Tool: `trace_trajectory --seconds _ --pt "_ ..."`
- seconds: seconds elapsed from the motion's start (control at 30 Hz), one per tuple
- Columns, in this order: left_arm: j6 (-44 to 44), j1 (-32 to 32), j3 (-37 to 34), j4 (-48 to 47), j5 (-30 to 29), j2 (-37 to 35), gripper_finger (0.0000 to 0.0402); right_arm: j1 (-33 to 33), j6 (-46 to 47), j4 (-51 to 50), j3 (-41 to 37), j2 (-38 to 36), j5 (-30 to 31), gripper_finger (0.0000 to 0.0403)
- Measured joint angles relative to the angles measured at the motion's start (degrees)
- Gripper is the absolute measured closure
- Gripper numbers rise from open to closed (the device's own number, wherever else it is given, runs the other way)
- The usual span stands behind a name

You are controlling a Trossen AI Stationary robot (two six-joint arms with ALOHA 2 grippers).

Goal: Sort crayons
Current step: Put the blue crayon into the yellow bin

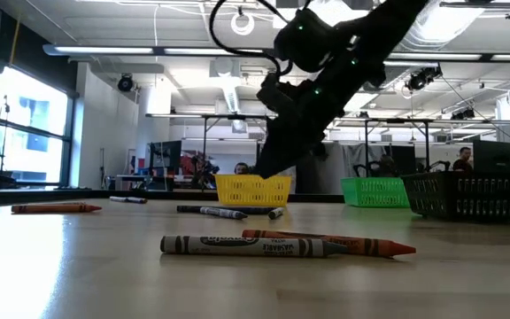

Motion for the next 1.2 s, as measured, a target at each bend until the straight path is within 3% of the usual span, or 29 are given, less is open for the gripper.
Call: trace_trajectory --seconds 0.37,0.57,1.2 --pt "1.76 0.02 -0.02 -0.57 0.00 0.00 0.0392 0.19 0.81 -6.47 2.90 0.09 1.89 0.0314" --pt "6.05 0.02 -0.02 2.87 -0.01 -0.39 0.0392 1.87 1.62 -5.01 2.93 3.17 3.04 0.0314" --pt "5.67 -0.31 -0.02 1.02 -0.09 -1.29 0.0392 2.16 2.10 -2.10 2.91 7.08 3.13 0.0314"
